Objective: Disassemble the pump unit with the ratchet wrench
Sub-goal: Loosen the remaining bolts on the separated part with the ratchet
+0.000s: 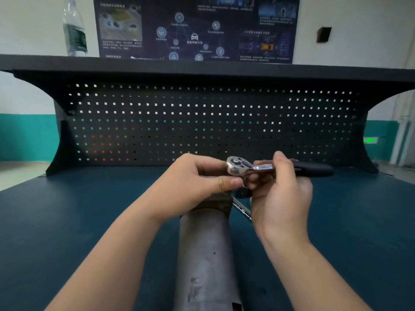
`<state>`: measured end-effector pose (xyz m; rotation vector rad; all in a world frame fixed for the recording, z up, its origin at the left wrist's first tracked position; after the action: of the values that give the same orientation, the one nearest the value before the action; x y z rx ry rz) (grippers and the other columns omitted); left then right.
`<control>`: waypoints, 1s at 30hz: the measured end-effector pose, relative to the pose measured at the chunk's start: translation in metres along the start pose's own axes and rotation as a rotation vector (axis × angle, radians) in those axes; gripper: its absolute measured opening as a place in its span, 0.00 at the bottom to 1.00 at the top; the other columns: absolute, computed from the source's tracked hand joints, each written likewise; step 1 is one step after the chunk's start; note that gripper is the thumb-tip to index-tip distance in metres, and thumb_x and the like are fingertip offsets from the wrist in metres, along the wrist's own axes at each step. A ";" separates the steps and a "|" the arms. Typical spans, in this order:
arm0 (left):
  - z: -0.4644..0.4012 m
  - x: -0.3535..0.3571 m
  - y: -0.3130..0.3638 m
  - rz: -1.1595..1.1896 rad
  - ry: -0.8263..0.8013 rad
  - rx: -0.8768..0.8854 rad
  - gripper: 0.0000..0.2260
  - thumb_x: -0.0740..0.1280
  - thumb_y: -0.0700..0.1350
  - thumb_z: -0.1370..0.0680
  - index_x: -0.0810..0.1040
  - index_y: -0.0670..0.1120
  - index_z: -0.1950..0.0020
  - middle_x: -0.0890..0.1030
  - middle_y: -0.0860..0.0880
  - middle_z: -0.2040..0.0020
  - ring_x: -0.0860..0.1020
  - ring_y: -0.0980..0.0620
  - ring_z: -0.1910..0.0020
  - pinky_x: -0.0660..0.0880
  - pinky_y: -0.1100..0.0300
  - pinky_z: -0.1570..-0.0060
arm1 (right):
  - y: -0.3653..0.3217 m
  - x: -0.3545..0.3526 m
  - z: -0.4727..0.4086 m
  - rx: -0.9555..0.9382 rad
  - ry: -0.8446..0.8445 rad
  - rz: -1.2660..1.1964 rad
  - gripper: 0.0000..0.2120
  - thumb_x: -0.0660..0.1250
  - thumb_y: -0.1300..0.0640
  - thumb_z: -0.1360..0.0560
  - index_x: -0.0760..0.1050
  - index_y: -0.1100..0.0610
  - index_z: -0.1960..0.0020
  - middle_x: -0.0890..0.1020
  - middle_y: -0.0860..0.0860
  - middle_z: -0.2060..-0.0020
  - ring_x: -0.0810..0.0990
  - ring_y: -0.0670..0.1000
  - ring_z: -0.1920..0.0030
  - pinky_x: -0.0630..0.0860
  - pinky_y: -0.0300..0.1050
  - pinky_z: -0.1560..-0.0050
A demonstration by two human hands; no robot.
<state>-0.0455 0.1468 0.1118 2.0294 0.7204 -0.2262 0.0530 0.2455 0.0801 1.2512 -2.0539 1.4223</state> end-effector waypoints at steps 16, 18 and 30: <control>-0.001 -0.003 -0.006 -0.166 0.129 0.056 0.10 0.70 0.55 0.30 0.84 0.56 0.51 0.85 0.54 0.55 0.82 0.50 0.48 0.75 0.44 0.44 | 0.007 0.022 -0.018 0.406 -0.203 -0.031 0.10 0.58 0.59 0.18 0.67 0.60 0.58 0.77 0.50 0.73 0.65 0.44 0.82 0.61 0.34 0.81; -0.001 -0.003 -0.007 -0.145 0.125 0.053 0.11 0.69 0.58 0.31 0.84 0.58 0.52 0.86 0.54 0.57 0.83 0.47 0.48 0.76 0.43 0.45 | 0.011 0.035 -0.023 0.551 -0.329 0.057 0.12 0.57 0.58 0.18 0.66 0.58 0.61 0.75 0.48 0.74 0.62 0.44 0.82 0.60 0.34 0.81; 0.007 -0.013 -0.011 -0.140 0.161 0.012 0.10 0.69 0.51 0.29 0.86 0.49 0.54 0.86 0.47 0.56 0.81 0.45 0.47 0.74 0.44 0.42 | 0.024 0.054 -0.026 0.830 -0.419 -0.011 0.03 0.64 0.62 0.27 0.72 0.61 0.59 0.75 0.48 0.71 0.64 0.41 0.82 0.61 0.28 0.81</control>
<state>-0.0618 0.1402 0.1060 2.0265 0.9651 -0.1487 -0.0015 0.2454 0.1153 2.0030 -1.6889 2.2822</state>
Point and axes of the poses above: each hand's wrist, its own z-axis away from the middle knuckle, its own x-axis out of the palm, y = z × x, the point moved 8 cm from there along -z, towards the middle knuckle
